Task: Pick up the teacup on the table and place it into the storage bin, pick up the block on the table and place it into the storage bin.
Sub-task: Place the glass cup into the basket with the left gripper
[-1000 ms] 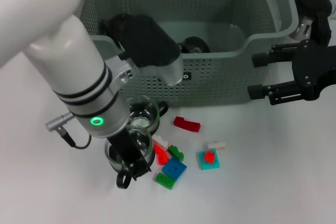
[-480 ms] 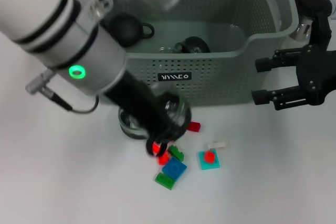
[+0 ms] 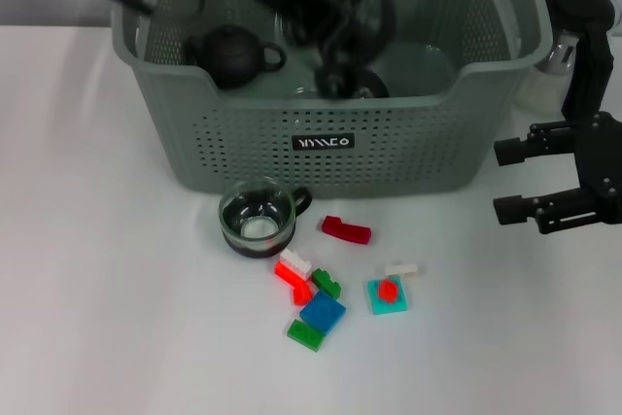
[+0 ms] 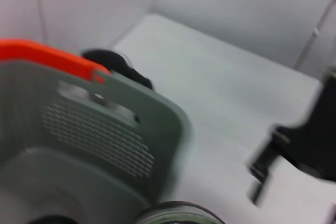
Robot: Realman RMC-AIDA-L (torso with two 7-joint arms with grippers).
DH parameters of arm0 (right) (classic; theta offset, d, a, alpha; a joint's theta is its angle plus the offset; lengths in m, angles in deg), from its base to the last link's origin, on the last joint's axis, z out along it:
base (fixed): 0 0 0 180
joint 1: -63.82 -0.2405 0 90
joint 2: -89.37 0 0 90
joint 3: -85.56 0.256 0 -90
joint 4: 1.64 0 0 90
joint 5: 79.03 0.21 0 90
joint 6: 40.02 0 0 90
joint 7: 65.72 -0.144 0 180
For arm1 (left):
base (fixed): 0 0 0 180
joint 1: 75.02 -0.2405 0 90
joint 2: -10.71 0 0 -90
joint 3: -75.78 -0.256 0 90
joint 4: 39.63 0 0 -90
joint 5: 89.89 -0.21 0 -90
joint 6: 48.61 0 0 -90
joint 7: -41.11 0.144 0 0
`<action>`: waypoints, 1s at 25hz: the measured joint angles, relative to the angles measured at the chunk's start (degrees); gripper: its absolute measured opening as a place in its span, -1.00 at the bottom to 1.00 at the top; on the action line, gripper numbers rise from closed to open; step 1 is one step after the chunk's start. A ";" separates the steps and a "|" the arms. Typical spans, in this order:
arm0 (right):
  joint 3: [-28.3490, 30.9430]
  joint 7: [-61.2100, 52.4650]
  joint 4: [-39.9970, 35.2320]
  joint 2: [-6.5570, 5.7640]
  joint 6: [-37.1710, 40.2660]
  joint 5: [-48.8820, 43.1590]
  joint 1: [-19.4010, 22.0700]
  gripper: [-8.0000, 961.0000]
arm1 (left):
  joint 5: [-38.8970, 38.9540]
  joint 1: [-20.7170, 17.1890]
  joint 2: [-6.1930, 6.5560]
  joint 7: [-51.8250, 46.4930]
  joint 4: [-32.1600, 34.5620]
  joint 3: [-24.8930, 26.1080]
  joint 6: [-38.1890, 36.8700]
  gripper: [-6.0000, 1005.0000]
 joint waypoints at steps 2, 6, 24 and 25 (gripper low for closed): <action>0.00 0.10 0.31 -0.14 0.07 -0.01 0.01 0.74 | -0.21 1.62 1.68 1.29 -5.91 0.17 4.68 -0.85; -0.23 -0.06 0.40 -0.19 0.13 -0.01 0.00 0.74 | -0.70 5.13 4.95 4.68 -19.24 0.07 15.39 -0.84; -0.44 0.24 0.66 1.23 -0.83 -0.01 -0.64 0.74 | -20.65 9.40 -2.06 6.45 -41.85 -5.49 50.48 -0.80; -0.44 0.25 0.67 1.30 -0.91 -0.01 -0.66 0.74 | -21.16 9.47 -2.68 6.30 -42.56 -6.49 51.78 -0.80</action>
